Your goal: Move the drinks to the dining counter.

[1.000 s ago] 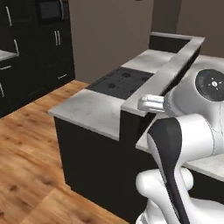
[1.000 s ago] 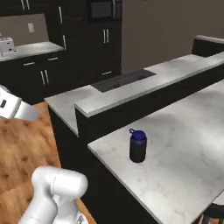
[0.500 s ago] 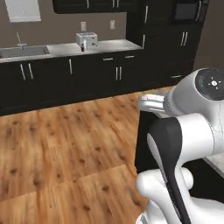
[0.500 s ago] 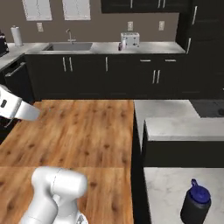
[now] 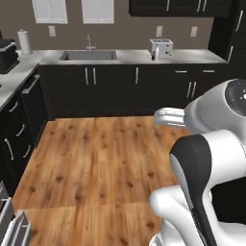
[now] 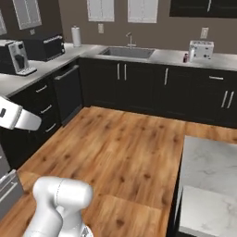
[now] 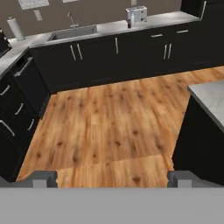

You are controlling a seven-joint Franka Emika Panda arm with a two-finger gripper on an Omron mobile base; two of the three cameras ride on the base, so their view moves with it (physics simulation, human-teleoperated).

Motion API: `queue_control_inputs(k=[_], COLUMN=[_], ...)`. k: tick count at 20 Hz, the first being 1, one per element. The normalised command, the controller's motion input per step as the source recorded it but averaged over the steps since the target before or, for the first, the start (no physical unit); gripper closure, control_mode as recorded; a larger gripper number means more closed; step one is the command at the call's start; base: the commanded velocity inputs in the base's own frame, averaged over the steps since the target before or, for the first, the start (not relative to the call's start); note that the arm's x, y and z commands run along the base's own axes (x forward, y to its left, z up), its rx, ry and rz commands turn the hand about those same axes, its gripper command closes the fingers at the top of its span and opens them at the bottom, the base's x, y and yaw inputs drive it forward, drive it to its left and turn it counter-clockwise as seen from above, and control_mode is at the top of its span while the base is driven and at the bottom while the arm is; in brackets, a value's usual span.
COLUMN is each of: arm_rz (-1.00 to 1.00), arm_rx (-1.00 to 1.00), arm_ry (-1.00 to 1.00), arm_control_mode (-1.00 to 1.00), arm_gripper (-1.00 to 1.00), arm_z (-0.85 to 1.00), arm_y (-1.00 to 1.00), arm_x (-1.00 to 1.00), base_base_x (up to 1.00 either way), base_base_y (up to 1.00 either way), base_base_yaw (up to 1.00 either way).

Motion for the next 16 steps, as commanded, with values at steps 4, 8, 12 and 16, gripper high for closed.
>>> queue_control_inputs(k=[4, 8, 12, 16], arm_rz=[0.0, 0.0, 0.0, 0.0], arm_rx=[0.0, 0.0, 0.0, 0.0], arm_ry=[0.0, 0.0, 0.0, 0.0], arm_control_mode=[1.0, 1.0, 1.0, 1.0], arm_gripper=[-1.0, -1.0, -1.0, -1.0], arm_z=[0.0, 0.0, 0.0, 0.0], arm_y=[0.0, 0.0, 0.0, 0.0], arm_x=[0.0, 0.0, 0.0, 0.0], base_base_x=[1.0, 1.0, 1.0, 1.0], base_base_y=[-0.56, -0.64, -0.57, -0.53], base_base_yaw=[0.0, 0.0, 0.0, 0.0])
